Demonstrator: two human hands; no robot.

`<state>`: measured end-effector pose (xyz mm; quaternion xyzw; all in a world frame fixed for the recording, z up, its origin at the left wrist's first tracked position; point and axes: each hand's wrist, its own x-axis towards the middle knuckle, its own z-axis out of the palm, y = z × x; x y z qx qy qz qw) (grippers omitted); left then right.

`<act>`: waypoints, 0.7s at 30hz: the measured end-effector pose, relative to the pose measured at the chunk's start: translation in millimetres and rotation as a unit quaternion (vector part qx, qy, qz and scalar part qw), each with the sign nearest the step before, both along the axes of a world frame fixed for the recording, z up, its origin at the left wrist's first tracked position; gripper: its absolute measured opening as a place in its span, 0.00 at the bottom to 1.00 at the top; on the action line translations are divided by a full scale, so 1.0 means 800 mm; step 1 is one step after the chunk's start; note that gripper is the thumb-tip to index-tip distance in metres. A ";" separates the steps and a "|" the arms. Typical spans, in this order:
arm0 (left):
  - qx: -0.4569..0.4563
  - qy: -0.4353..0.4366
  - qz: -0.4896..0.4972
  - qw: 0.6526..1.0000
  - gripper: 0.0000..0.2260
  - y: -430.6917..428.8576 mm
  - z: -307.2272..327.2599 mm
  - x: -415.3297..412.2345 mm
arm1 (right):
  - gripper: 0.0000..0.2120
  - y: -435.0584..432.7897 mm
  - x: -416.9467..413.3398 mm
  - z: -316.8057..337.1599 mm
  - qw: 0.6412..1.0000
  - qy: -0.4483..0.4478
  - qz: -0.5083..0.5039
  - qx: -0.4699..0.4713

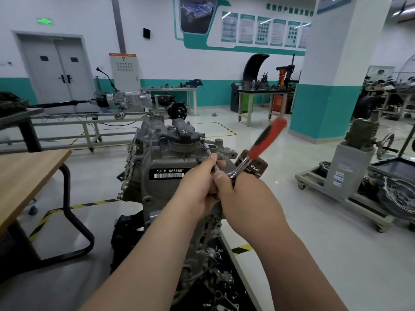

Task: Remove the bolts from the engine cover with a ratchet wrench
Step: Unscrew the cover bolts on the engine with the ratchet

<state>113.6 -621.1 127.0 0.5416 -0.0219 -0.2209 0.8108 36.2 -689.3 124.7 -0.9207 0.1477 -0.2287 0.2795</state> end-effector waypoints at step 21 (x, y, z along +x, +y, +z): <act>0.078 -0.085 -0.028 0.993 0.21 0.021 0.008 0.008 | 0.28 0.040 0.002 -0.005 0.595 -0.030 0.141 0.791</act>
